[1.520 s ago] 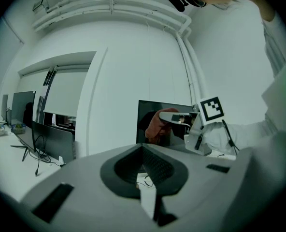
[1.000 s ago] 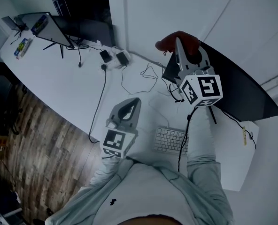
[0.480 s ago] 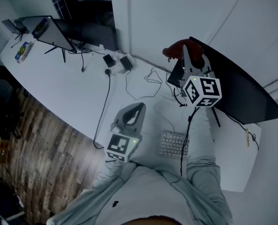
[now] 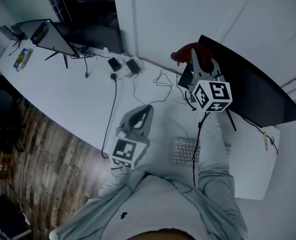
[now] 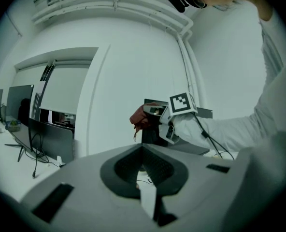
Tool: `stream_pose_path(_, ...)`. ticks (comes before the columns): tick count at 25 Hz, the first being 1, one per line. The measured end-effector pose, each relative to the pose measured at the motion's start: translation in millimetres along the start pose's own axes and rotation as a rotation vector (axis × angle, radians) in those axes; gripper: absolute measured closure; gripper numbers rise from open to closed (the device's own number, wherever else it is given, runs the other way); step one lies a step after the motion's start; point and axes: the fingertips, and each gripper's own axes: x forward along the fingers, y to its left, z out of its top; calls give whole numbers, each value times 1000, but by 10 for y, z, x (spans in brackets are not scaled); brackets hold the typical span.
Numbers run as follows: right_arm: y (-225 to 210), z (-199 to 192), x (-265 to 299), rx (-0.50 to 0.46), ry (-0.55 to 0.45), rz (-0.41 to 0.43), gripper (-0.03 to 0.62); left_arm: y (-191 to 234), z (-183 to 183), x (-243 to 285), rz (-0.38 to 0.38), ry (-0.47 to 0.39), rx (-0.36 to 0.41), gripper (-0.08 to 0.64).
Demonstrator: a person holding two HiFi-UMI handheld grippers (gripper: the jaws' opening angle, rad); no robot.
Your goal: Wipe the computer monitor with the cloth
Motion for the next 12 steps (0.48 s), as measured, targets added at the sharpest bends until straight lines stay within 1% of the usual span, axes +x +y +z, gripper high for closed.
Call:
stream_pose_path(6,22,-296,-51,5,43,16,557,20,8,20,43,-7,-18,540)
stream_pose_path(12,46,-805,-87,-9,117,18,557,29,-117,98,67,12,-32,540)
